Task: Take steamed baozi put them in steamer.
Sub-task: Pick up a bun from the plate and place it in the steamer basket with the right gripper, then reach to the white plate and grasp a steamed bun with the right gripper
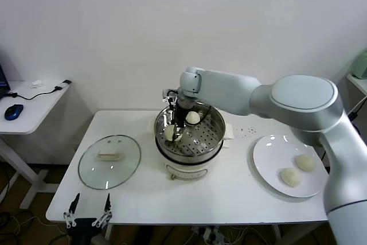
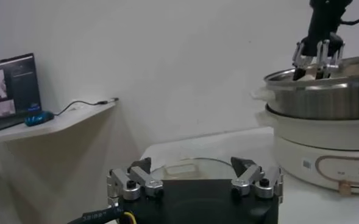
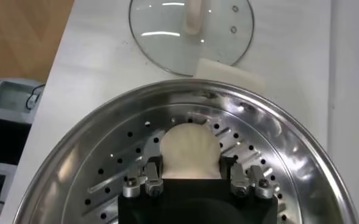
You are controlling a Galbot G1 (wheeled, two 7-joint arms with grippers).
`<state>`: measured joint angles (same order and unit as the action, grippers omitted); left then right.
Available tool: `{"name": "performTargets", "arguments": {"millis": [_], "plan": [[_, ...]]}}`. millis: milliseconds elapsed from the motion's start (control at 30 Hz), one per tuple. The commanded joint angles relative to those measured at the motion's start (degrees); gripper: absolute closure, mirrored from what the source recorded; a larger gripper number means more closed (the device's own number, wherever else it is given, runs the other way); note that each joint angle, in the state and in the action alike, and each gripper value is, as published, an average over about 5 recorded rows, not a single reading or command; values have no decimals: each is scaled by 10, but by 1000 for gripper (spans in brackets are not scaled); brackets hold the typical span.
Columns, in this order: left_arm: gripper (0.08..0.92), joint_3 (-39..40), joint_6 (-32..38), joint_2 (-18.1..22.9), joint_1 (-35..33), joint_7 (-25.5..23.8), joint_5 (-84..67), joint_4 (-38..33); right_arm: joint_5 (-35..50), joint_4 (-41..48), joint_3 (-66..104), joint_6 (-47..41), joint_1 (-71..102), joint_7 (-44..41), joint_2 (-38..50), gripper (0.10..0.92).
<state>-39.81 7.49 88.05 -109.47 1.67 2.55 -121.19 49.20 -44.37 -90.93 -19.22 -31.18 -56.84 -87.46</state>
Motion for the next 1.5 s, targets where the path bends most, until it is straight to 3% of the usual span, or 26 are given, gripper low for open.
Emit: {"name": "performTargets", "arguments": {"millis": [33, 200, 300, 533, 767, 1000, 1200, 1500], "plan": [[177, -1, -1, -1, 1, 0, 0, 1, 1, 24, -6, 0, 16, 3, -21, 377], [177, 0, -3, 0, 3, 0, 3, 2, 3, 21, 1, -1, 13, 3, -14, 245], [177, 0, -3, -1, 4, 0, 4, 2, 6, 9, 6, -1, 2, 1, 0, 209], [177, 1, -2, -1, 2, 0, 5, 1, 9, -76, -1, 10, -79, -18, 92, 203], [177, 4, -4, 1, 3, 0, 12, -4, -21, -192, -23, 35, -168, -48, 268, 203], [177, 4, -6, 2, 3, -1, 19, -9, -135, -283, -20, 49, -175, -63, 438, 203], [177, 2, -9, 7, 1, -1, 27, -12, -255, -324, 42, 59, -77, -67, 575, 203], [177, 5, -12, 17, -1, -1, 43, -16, -408, -319, 223, 80, 168, -73, 660, 203]]}}
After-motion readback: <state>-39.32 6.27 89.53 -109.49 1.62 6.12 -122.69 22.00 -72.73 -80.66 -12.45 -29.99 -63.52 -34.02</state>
